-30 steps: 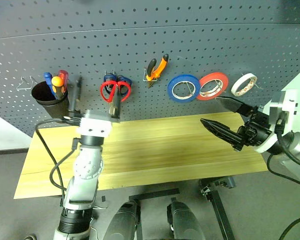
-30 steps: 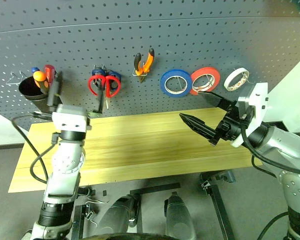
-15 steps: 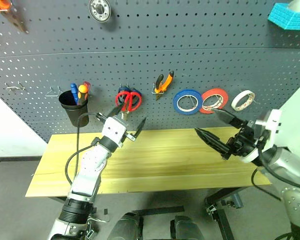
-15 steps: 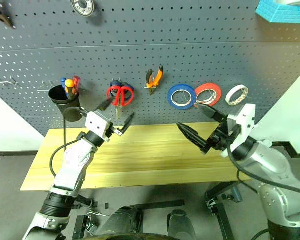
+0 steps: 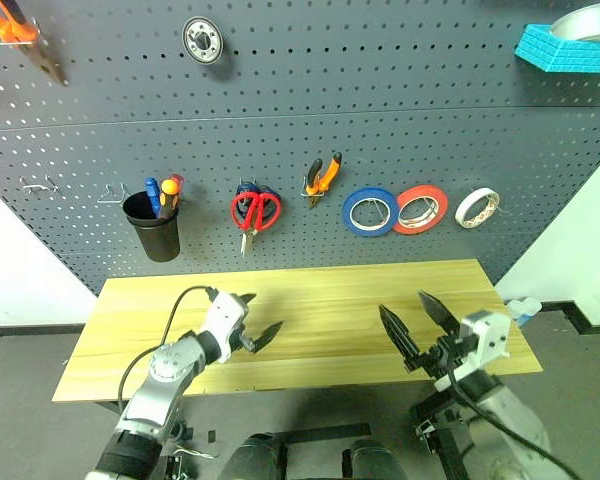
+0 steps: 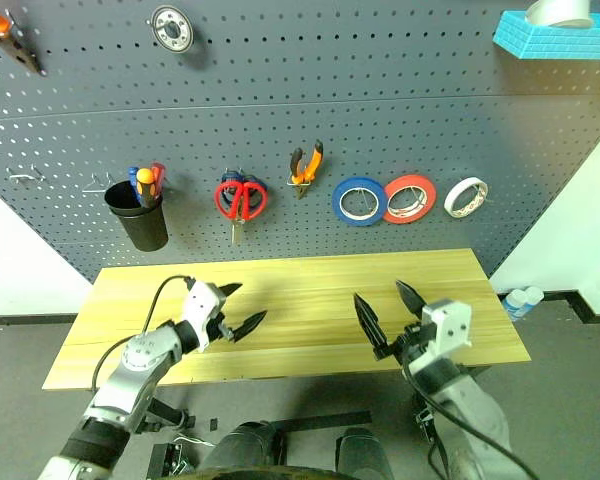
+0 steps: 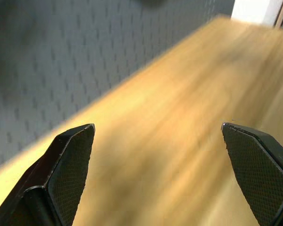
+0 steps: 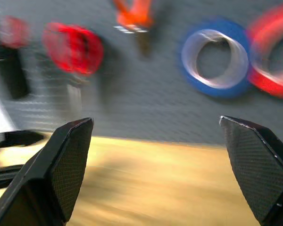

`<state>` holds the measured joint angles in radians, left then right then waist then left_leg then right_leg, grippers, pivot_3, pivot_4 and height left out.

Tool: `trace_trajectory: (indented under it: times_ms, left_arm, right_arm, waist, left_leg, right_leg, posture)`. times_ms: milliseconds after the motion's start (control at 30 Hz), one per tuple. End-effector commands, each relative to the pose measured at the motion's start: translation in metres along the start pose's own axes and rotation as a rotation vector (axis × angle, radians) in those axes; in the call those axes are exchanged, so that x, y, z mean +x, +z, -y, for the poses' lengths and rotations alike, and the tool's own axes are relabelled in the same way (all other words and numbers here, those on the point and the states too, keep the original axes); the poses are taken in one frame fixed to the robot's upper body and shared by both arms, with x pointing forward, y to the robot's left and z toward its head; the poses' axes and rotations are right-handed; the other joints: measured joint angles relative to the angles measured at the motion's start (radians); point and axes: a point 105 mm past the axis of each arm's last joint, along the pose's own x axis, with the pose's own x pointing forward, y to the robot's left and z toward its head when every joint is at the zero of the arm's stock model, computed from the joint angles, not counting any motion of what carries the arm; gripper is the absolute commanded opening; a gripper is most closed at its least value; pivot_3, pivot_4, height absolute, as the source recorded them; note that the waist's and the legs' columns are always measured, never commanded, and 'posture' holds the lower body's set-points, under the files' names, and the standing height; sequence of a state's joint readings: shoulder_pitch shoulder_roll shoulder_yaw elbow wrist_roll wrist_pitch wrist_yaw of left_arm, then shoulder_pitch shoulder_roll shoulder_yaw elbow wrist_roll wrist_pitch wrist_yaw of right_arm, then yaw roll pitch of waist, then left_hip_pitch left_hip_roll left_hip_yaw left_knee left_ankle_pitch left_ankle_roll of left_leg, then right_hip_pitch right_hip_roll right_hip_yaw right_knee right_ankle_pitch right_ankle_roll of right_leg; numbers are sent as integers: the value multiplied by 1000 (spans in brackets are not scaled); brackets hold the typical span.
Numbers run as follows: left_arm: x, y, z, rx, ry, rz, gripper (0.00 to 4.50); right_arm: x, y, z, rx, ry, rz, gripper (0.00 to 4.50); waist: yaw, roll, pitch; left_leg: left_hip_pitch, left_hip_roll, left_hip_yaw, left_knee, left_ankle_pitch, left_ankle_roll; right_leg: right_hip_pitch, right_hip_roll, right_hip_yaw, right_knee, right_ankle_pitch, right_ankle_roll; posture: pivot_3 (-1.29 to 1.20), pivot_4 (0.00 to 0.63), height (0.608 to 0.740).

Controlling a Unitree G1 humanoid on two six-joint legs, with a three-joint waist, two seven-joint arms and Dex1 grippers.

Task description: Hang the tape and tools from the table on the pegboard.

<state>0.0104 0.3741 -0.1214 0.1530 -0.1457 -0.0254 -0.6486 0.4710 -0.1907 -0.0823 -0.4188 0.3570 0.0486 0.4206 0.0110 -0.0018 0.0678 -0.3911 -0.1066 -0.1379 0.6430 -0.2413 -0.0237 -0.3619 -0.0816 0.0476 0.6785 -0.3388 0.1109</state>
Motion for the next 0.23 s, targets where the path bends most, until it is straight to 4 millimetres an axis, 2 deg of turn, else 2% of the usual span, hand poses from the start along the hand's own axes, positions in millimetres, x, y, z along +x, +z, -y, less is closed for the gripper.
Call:
trace_trajectory:
  times_ms: [33, 233]
  left_arm:
    - [-13, -4, -11, -37, 65, 2, 4485]
    - [-34, -14, -11, -122, 115, -6, 4485]
  right_arm:
    - [-3, -7, 4, -57, -84, 44, 4500]
    - [-19, -19, 0, -2, -144, 25, 4500]
  waist:
    - [-2, 1, -1]
    - [-7, 9, -7]
  left_leg:
    - [0, 0, 0, 0, 0, 0]
    - [0, 1, 0, 0, 0, 0]
  right_leg:
    - [0, 0, 0, 0, -1, -2]
    - [0, 0, 1, 0, -4, -4]
  posture:
    - [-57, 0, 719]
    - [-59, 0, 719]
